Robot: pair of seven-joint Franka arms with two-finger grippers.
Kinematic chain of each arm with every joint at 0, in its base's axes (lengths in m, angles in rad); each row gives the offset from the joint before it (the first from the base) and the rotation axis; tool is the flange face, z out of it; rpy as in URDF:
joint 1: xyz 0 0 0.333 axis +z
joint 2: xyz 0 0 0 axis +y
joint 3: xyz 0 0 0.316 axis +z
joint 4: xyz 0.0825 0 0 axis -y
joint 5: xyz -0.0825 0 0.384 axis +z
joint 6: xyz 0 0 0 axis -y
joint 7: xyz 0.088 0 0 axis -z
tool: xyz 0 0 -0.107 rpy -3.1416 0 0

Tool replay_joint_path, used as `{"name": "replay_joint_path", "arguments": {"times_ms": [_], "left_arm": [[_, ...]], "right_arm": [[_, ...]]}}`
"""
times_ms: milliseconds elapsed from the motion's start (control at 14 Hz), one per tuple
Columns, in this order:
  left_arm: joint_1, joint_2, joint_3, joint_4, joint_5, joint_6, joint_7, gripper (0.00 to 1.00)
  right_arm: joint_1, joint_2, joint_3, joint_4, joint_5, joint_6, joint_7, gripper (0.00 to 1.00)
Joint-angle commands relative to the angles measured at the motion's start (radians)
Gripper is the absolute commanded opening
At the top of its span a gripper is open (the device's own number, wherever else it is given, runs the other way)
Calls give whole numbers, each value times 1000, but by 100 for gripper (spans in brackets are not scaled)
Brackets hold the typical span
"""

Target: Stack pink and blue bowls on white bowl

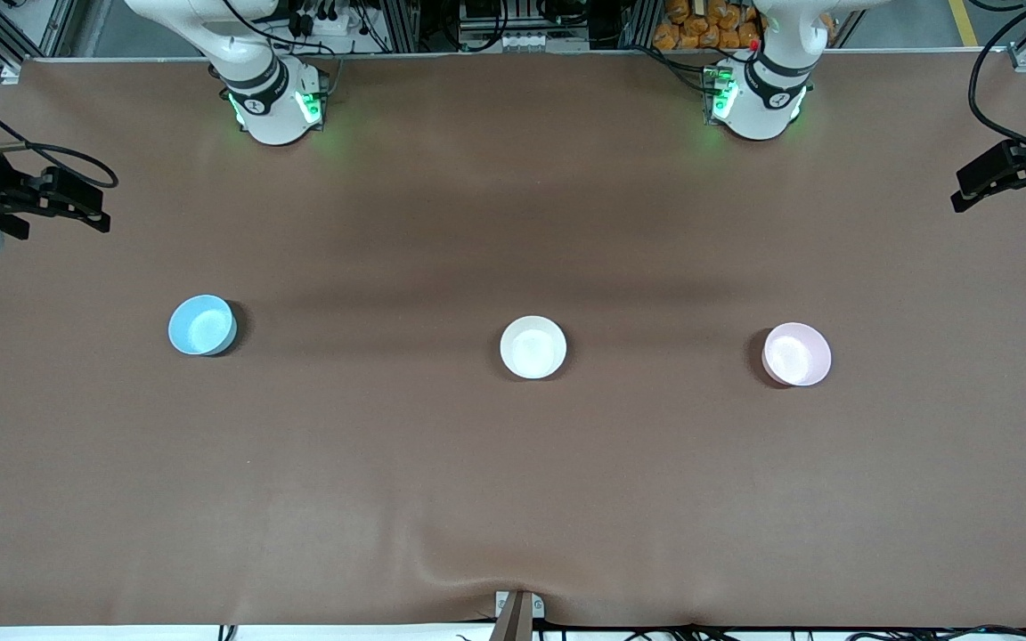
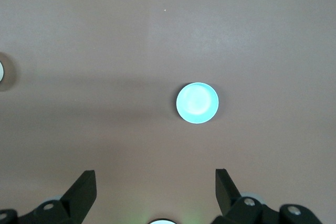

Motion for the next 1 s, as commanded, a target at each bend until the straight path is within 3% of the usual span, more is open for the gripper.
{"name": "replay_joint_path", "arguments": {"times_ms": [0,357,714,929], "left_arm": [[29,-15,-5,-17,-6,-19,23,100],[63,-26,-5,-250,-16,185,25,100],[57,2,-16,-538,-16,580,25,100],[58,65,-16,-655,-16,797,25,100]], "right_arm": [[1,-3,-5,0,13,-8,11,100],[3,-5,-3,-7,13,-11,11,100],[1,-5,-5,-7,13,-11,10,100],[3,-5,-4,-7,13,-11,10,100]]}}
